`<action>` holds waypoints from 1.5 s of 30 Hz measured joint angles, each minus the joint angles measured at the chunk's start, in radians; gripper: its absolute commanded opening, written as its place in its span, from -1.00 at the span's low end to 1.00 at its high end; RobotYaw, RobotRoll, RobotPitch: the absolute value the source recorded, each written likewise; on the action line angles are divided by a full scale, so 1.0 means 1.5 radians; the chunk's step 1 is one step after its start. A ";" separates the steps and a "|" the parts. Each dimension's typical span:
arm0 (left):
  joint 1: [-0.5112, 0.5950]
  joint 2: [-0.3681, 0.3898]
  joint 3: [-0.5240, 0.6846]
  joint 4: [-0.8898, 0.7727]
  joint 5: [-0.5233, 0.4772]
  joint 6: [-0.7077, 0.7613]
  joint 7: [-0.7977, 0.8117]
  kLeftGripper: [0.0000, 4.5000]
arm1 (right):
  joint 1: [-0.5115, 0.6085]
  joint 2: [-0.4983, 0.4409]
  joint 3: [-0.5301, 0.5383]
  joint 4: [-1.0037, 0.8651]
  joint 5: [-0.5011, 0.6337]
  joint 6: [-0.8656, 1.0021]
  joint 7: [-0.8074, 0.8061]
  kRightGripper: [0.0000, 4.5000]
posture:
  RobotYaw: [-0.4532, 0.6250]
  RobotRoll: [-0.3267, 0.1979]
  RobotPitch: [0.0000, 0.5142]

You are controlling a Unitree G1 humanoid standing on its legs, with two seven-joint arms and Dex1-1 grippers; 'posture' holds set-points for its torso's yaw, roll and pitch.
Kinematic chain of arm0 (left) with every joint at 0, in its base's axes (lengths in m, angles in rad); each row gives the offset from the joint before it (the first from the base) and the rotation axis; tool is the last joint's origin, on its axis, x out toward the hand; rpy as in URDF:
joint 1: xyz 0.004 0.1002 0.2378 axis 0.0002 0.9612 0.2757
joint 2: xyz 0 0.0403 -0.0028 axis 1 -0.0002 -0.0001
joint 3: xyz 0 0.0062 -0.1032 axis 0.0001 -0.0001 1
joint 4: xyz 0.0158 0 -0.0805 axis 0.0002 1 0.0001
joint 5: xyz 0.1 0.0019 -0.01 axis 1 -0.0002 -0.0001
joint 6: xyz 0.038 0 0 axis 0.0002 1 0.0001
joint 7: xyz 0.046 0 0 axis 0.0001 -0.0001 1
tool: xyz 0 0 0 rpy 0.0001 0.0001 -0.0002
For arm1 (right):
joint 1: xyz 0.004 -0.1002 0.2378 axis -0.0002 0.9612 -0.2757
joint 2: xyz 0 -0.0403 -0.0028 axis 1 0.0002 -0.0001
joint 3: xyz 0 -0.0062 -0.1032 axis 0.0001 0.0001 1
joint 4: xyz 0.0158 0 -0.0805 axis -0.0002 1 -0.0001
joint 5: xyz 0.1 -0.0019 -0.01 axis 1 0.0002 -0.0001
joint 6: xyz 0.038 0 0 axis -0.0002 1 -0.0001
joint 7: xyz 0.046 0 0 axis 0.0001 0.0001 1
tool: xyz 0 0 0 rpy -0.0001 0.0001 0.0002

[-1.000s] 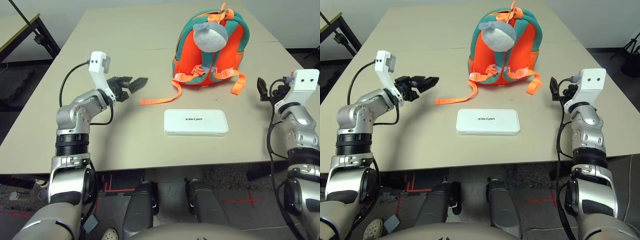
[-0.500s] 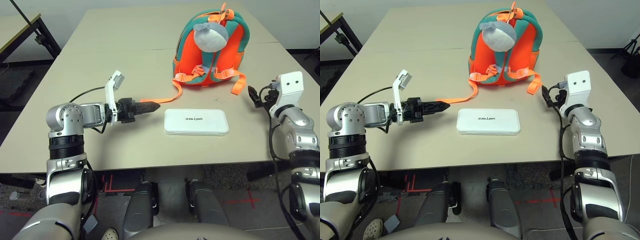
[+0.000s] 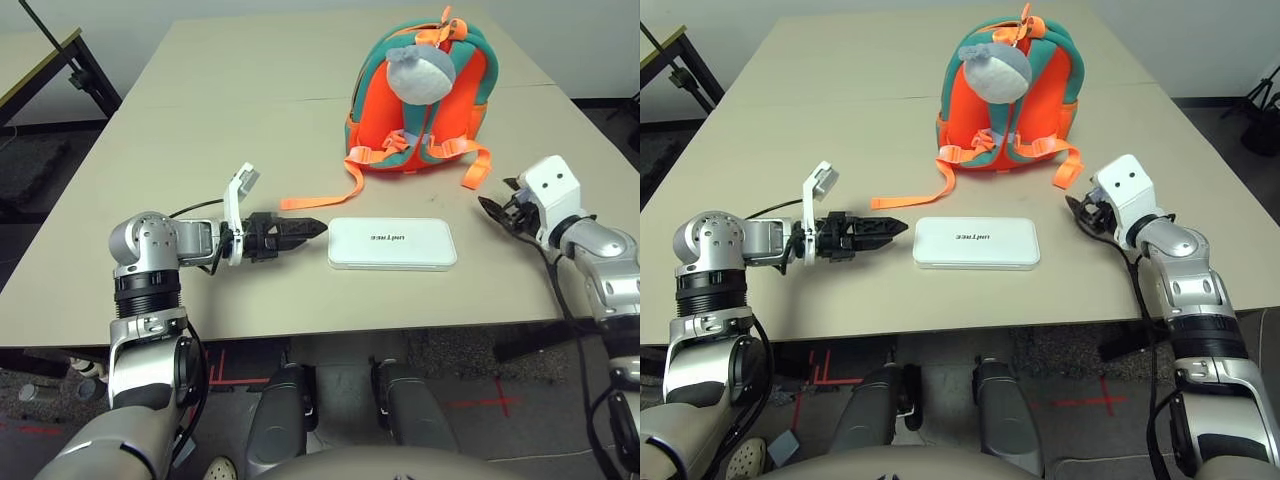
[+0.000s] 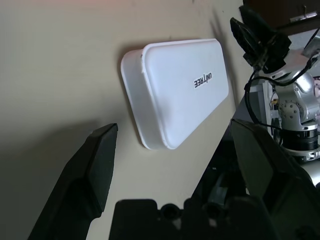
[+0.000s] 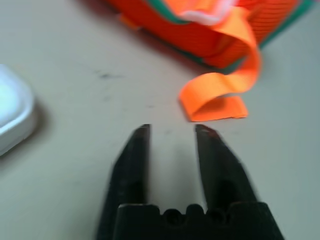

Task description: Put the pencil case into the backpack and zip it.

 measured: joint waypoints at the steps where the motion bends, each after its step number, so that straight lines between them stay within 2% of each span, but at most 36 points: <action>1: 0.000 -0.002 0.000 0.000 0.000 0.000 0.002 1.00 | 0.002 -0.005 0.004 -0.008 -0.001 0.004 0.013 -0.79 | -0.45 0.25 -0.50; 2: 0.000 -0.004 0.001 0.000 0.000 0.001 0.002 1.00 | 0.004 -0.009 0.007 -0.011 -0.002 0.006 0.022 -0.95 | -0.45 0.25 -0.50; 3: 0.000 -0.006 0.004 0.001 0.000 0.001 0.004 1.00 | 0.007 -0.016 0.012 -0.017 -0.003 0.010 0.032 -0.98 | -0.46 0.25 -0.50; 12: -0.001 -0.023 0.007 0.021 0.000 0.002 0.015 1.00 | 0.040 -0.047 0.047 -0.063 -0.014 0.032 0.107 -0.98 | -0.46 0.25 -0.48; 20: -0.001 -0.029 0.007 0.021 0.000 0.002 0.027 1.00 | 0.053 -0.049 0.071 -0.109 -0.017 0.067 0.142 -0.98 | -0.45 0.25 -0.47; 45: 0.000 -0.041 0.007 0.020 0.003 0.001 0.043 1.00 | 0.040 -0.008 0.104 -0.169 -0.022 0.109 0.157 -0.98 | -0.45 0.25 -0.45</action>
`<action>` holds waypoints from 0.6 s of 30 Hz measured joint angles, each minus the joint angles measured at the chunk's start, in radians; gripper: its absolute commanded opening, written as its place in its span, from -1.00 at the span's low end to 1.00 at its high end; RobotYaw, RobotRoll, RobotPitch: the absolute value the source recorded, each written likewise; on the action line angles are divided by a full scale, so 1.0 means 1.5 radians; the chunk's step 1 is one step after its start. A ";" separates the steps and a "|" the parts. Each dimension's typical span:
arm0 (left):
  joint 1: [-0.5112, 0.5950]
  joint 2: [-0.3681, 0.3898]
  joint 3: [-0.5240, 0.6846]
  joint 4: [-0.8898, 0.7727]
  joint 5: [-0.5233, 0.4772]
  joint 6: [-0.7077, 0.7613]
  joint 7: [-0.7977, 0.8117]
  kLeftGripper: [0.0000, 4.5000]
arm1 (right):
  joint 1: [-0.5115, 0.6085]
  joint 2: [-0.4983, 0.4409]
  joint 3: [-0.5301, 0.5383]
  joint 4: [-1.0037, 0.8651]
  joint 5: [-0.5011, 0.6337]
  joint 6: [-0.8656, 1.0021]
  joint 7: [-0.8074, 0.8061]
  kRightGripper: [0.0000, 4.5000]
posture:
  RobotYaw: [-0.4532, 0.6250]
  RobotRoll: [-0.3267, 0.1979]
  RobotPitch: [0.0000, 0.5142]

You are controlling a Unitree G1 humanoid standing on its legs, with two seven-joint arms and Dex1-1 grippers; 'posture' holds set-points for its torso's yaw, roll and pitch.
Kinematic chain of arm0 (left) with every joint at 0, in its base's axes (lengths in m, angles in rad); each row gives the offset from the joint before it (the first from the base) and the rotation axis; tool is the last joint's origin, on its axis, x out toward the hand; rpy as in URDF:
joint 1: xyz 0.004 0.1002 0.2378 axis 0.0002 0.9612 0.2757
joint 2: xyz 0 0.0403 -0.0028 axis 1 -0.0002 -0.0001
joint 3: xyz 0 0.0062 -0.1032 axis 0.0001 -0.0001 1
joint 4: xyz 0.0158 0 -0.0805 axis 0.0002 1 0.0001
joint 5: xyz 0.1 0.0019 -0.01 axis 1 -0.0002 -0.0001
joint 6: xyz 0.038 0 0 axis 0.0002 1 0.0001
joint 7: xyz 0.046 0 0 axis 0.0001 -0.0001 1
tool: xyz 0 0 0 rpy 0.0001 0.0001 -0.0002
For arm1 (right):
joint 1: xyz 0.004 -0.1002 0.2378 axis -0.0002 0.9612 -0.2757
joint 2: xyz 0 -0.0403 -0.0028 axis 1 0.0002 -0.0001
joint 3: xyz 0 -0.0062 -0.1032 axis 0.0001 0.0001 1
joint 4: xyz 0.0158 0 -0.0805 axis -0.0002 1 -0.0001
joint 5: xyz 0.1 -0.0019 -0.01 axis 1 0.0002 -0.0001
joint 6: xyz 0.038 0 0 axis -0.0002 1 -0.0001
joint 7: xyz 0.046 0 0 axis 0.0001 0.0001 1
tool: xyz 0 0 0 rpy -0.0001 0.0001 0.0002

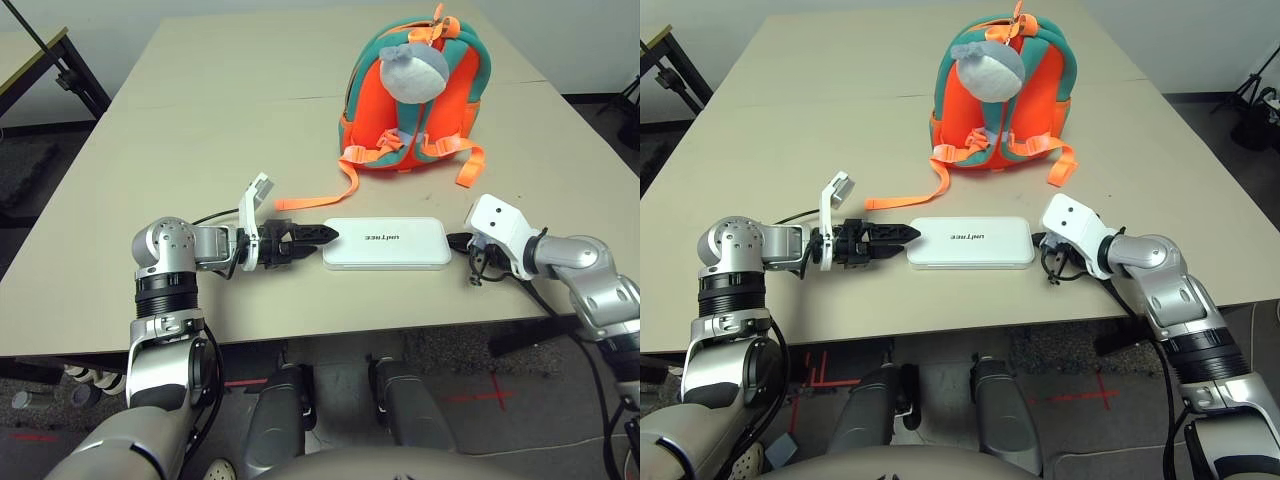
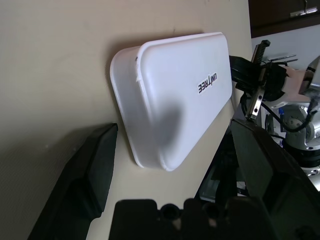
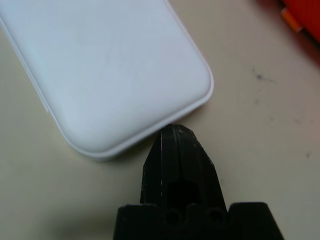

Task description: Put the pencil case into the backpack and zip it.

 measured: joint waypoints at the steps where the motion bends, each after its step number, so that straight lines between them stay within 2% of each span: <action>1: 0.000 -0.001 0.000 0.000 0.000 0.000 0.000 1.00 | 0.000 0.005 0.001 -0.003 0.000 0.004 0.000 -0.98 | -0.45 0.25 -0.45; 18: 0.001 -0.007 0.005 -0.003 0.006 -0.001 0.003 1.00 | -0.008 0.040 0.021 -0.023 -0.004 0.026 -0.011 -0.98 | -0.45 0.25 -0.44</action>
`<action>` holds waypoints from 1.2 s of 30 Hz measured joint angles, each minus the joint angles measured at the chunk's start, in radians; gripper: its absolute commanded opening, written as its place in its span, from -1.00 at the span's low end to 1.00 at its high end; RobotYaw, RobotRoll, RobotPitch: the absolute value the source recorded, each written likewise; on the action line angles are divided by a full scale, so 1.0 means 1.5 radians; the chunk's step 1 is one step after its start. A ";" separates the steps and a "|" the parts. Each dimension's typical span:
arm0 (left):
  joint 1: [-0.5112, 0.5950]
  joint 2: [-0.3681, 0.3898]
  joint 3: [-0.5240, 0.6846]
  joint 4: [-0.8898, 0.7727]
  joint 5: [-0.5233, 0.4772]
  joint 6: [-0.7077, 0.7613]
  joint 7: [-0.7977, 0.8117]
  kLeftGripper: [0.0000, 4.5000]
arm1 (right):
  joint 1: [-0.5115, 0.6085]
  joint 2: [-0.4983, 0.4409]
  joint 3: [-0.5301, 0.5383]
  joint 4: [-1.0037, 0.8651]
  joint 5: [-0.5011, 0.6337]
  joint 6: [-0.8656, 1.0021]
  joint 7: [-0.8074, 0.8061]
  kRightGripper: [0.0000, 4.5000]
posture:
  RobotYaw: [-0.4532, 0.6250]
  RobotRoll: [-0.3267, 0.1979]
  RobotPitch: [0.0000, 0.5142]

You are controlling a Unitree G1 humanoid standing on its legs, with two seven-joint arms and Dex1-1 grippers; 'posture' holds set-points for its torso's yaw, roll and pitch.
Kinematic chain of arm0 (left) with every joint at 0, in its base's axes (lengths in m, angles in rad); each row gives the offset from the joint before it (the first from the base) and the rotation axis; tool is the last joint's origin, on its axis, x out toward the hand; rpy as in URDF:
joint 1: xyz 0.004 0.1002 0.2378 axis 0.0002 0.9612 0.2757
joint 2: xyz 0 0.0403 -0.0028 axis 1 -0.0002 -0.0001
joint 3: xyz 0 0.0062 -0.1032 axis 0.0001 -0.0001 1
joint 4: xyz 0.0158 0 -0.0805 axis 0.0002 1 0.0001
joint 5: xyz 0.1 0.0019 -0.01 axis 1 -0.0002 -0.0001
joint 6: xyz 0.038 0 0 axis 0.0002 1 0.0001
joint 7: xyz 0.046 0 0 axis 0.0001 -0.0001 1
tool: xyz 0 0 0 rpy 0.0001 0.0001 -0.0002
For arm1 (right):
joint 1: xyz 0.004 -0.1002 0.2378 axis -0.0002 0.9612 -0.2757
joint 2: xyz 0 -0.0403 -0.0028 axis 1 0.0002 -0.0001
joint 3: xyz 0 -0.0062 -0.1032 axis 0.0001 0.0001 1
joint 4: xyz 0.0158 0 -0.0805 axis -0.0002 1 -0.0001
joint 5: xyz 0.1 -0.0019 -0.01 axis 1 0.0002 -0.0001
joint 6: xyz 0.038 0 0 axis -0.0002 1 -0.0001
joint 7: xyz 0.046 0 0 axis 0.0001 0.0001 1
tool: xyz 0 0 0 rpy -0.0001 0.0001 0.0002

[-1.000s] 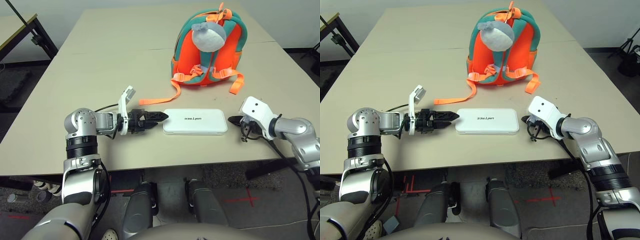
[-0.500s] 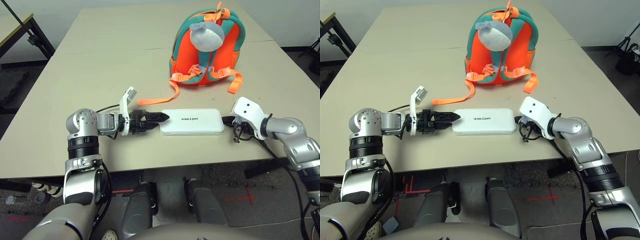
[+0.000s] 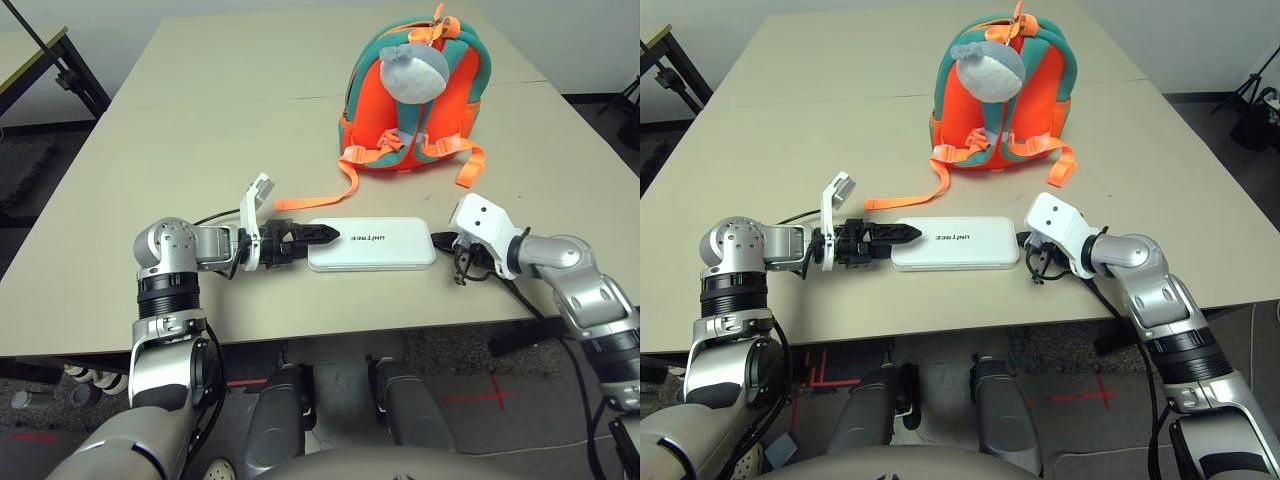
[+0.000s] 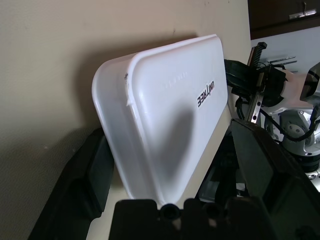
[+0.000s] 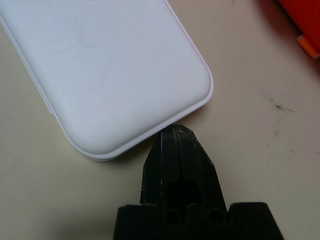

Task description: Put the pencil case into the backpack and zip it.

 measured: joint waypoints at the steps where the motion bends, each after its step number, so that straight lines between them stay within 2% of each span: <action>1: 0.000 0.000 0.000 0.000 0.000 0.000 0.000 1.00 | -0.001 0.002 0.003 -0.001 0.000 0.001 0.000 -0.98 | -0.45 0.25 -0.45; 19: 0.019 -0.003 -0.008 -0.019 0.000 -0.023 -0.006 1.00 | -0.014 0.028 0.018 -0.022 0.000 0.012 -0.003 -0.98 | -0.45 0.25 -0.44; 22: 0.021 -0.005 -0.008 -0.019 0.001 -0.030 -0.007 0.74 | -0.014 0.028 0.018 -0.022 0.000 0.012 -0.003 -1.00 | -0.45 0.25 -0.44; 26: 0.023 -0.005 -0.001 -0.018 0.005 -0.045 -0.010 0.06 | -0.013 0.026 0.020 -0.022 -0.003 0.013 -0.006 -1.00 | -0.45 0.25 -0.44; 29: 0.019 -0.006 0.011 -0.020 -0.014 -0.056 -0.029 -0.31 | -0.013 0.025 0.020 -0.022 -0.005 0.013 -0.006 -1.00 | -0.45 0.25 -0.44; 31: 0.018 -0.007 0.014 -0.020 -0.020 -0.057 -0.035 -0.40 | -0.013 0.025 0.020 -0.022 -0.005 0.013 -0.006 -1.00 | -0.44 0.25 -0.44; 36: 0.019 -0.007 0.013 -0.021 -0.022 -0.065 -0.037 -0.41 | -0.013 0.025 0.020 -0.021 -0.006 0.012 -0.007 -1.00 | -0.44 0.25 -0.44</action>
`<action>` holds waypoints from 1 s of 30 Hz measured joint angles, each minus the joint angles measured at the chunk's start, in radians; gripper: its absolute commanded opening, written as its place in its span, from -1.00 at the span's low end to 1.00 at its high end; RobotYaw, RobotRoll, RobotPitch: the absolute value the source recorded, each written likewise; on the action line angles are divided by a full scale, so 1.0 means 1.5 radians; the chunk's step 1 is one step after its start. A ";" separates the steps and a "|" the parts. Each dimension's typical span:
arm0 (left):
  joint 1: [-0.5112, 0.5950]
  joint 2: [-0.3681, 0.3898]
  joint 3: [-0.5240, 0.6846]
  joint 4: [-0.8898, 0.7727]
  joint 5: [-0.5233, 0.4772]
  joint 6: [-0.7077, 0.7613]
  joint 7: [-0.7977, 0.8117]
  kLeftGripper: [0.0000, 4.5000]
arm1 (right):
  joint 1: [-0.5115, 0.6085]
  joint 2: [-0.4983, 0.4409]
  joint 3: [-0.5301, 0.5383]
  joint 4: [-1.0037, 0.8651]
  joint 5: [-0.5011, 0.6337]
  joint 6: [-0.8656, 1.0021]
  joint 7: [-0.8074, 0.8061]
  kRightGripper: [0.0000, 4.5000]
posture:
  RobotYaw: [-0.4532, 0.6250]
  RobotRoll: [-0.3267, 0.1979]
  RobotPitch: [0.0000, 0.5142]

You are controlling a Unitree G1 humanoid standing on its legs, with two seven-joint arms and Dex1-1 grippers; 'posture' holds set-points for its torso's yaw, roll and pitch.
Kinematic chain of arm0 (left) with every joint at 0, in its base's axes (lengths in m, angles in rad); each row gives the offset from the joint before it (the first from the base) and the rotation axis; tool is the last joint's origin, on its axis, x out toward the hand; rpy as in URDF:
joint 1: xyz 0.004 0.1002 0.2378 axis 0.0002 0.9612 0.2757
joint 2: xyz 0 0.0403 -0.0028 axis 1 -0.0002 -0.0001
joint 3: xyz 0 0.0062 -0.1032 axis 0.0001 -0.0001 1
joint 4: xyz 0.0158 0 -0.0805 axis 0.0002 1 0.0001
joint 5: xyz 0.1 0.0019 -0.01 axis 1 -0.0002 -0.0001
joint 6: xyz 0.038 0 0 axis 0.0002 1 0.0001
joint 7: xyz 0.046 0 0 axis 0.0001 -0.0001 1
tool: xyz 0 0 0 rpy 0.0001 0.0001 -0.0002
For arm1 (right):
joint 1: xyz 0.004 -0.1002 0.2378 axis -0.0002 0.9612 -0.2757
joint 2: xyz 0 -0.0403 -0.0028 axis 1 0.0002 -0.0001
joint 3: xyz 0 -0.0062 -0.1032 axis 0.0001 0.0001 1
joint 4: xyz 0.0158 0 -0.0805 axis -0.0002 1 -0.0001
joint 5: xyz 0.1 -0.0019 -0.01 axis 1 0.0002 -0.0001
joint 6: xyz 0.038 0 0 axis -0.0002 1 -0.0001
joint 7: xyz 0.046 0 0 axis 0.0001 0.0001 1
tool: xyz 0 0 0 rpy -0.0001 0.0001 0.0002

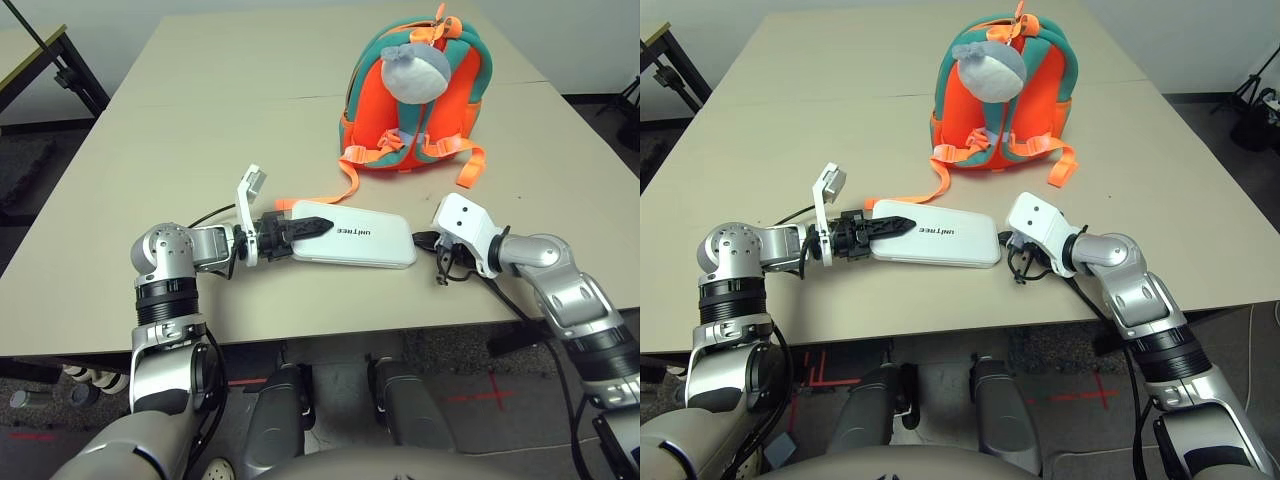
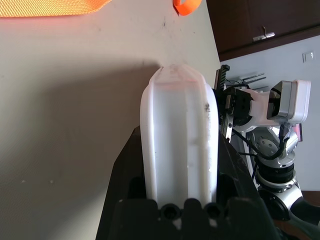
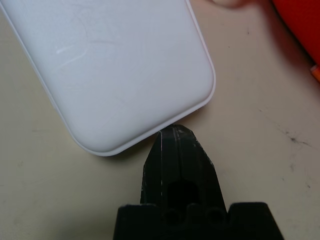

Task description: Put the pencil case into the backpack and zip it.

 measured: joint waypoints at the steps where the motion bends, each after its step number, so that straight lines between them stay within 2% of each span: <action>1: 0.000 0.000 0.000 -0.001 0.000 -0.002 0.000 -0.41 | 0.000 0.000 0.000 0.000 -0.002 -0.001 -0.001 -1.00 | -0.44 0.25 -0.44; 3: 0.000 0.000 -0.001 -0.003 -0.001 -0.008 -0.002 -0.41 | -0.002 0.000 0.002 0.003 -0.007 -0.005 -0.006 -0.92 | -0.43 0.25 -0.43; 6: 0.002 0.003 -0.012 -0.015 -0.002 -0.033 -0.012 -0.41 | -0.006 0.000 0.004 0.015 -0.014 -0.015 -0.013 -0.58 | -0.43 0.25 -0.43; 11: 0.000 0.032 -0.029 -0.031 -0.005 -0.070 -0.035 -0.43 | -0.024 -0.007 0.008 0.051 -0.032 -0.044 -0.028 0.23 | -0.42 0.25 -0.43; 15: -0.023 0.089 -0.020 -0.041 -0.007 -0.099 -0.039 -0.43 | -0.043 -0.017 0.004 0.074 -0.038 -0.055 -0.041 0.96 | -0.42 0.25 -0.43; 21: -0.057 0.178 0.023 -0.059 -0.012 -0.132 -0.040 -0.43 | -0.068 -0.019 -0.044 0.119 -0.026 -0.031 -0.073 1.00 | -0.41 0.25 -0.44; 27: -0.060 0.246 0.032 -0.063 -0.014 -0.156 -0.049 -0.43 | -0.115 0.041 -0.135 0.123 0.069 0.076 -0.112 1.00 | -0.37 0.25 -0.45; 30: -0.060 0.256 0.041 -0.061 -0.011 -0.202 -0.050 -0.43 | -0.128 0.061 -0.168 0.122 0.106 0.118 -0.133 1.00 | -0.36 0.25 -0.45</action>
